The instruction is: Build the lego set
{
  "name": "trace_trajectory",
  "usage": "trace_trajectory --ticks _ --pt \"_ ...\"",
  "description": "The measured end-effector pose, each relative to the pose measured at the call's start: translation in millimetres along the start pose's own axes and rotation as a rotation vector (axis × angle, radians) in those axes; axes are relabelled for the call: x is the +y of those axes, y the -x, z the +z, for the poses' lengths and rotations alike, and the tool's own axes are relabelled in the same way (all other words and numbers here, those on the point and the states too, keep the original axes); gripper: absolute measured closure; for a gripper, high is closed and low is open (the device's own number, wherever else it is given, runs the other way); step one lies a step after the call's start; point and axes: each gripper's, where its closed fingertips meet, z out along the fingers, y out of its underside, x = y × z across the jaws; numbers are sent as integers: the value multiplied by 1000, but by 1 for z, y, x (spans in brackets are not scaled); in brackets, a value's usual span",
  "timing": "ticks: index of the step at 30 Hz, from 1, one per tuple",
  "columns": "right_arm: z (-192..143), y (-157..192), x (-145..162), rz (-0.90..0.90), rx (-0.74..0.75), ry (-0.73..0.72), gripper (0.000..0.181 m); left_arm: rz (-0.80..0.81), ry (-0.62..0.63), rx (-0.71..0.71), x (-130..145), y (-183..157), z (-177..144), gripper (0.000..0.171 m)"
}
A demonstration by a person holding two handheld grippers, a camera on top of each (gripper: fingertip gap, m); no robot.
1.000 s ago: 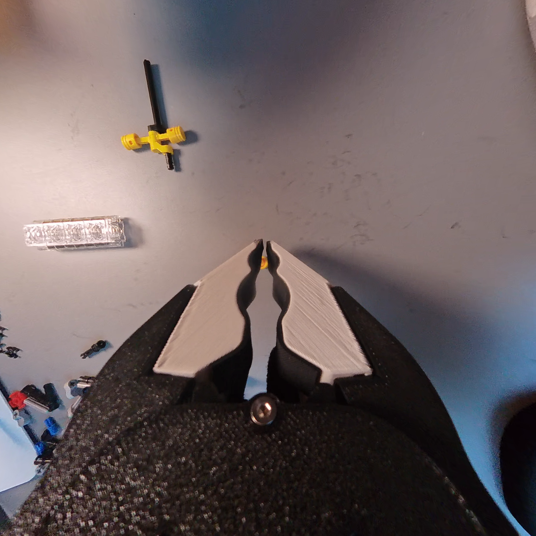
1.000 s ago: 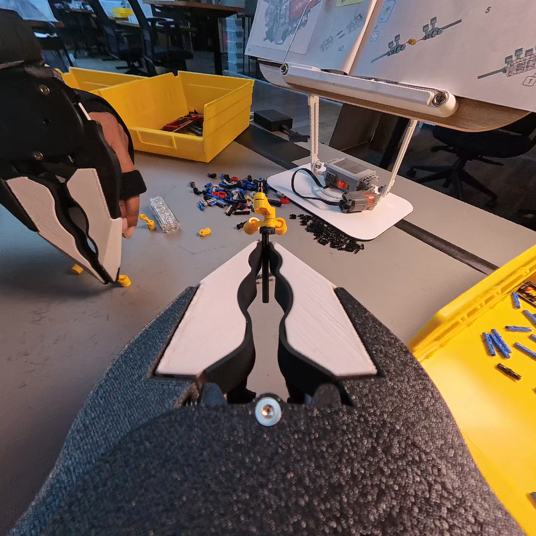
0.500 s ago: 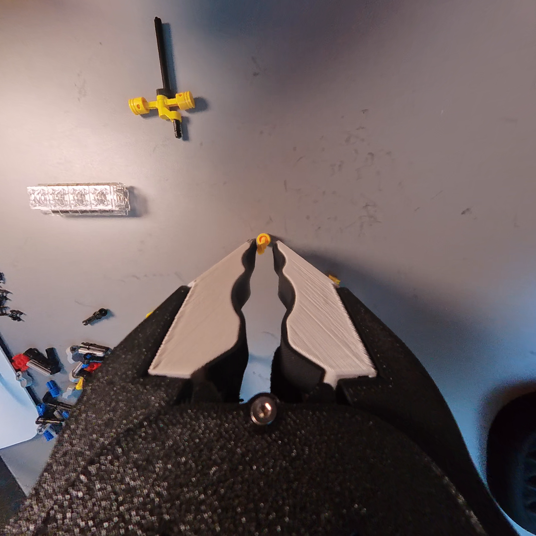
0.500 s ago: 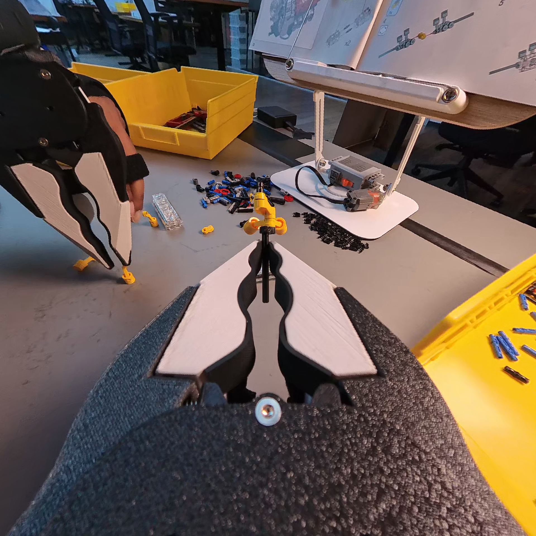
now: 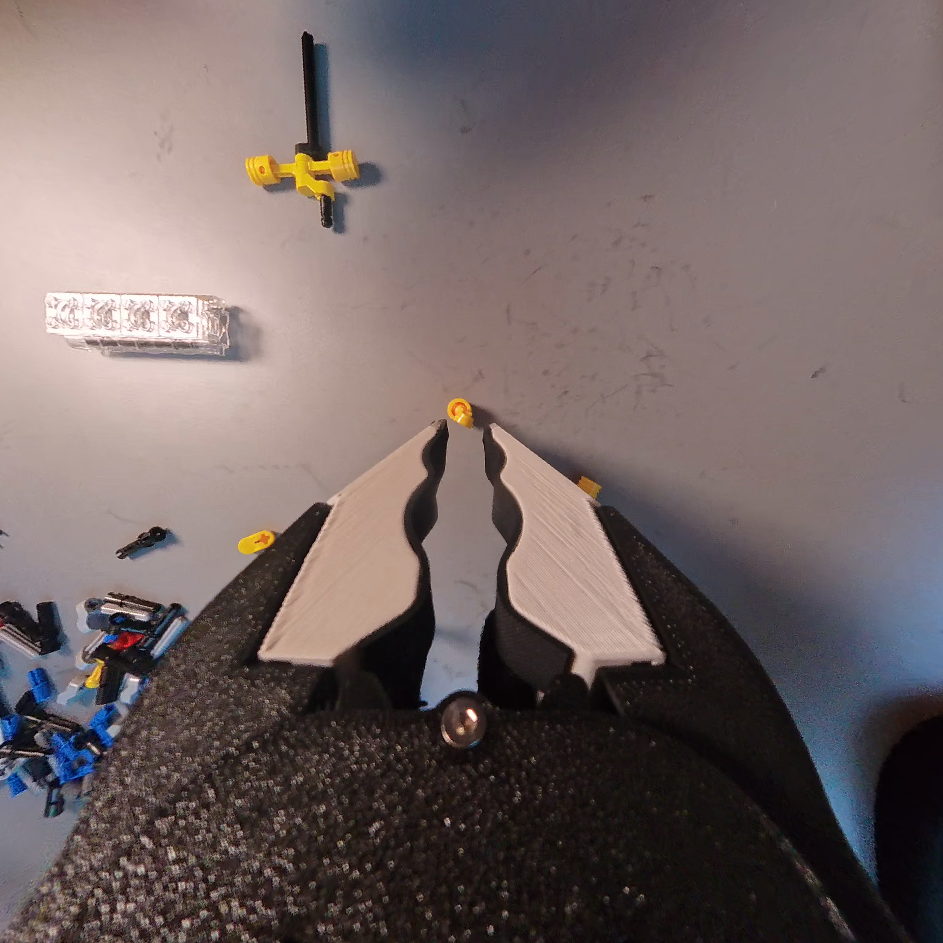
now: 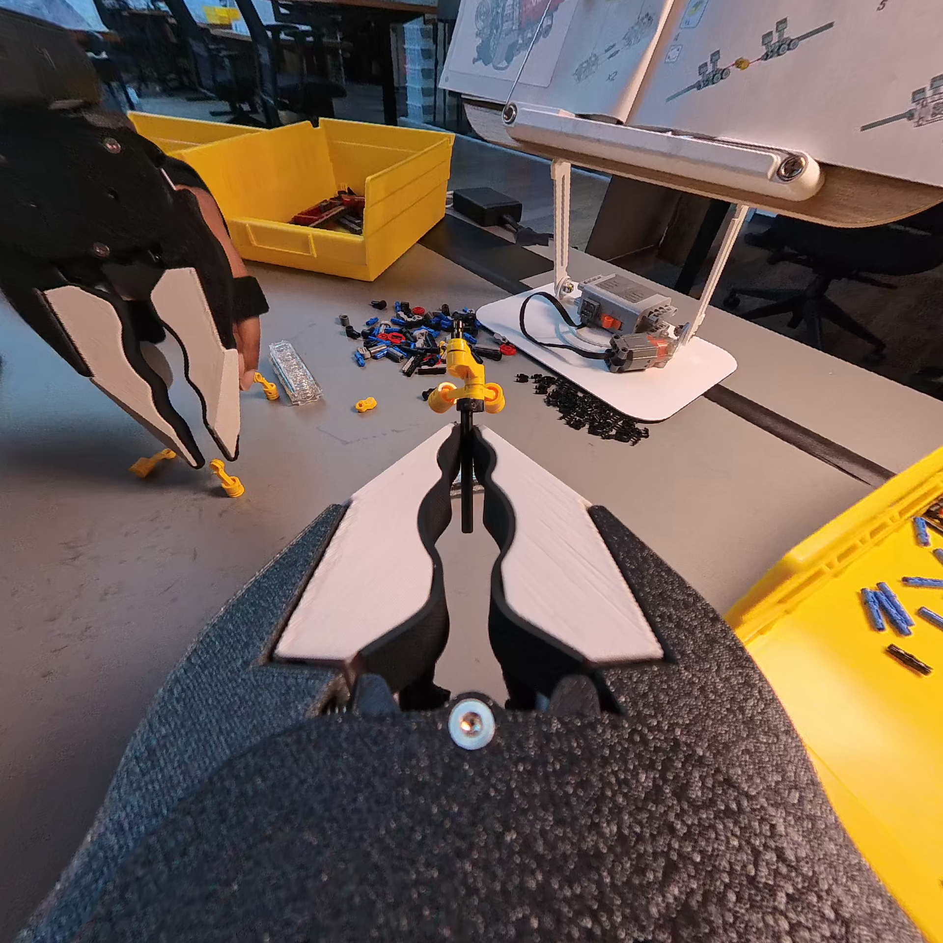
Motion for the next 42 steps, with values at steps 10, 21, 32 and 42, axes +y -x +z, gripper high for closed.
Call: trace_trajectory --ticks 10,21,32,42 --pt "2 1 2 1 -7 8 178 -66 -242 -38 1 3 5 164" --pt "5 2 8 0 -11 28 178 -41 -316 -41 -8 0 11 164" --pt "5 3 9 0 -16 33 178 -89 -334 -28 -9 2 13 167" --pt "8 22 10 -49 -87 54 178 -315 -318 -312 -12 36 3 168"
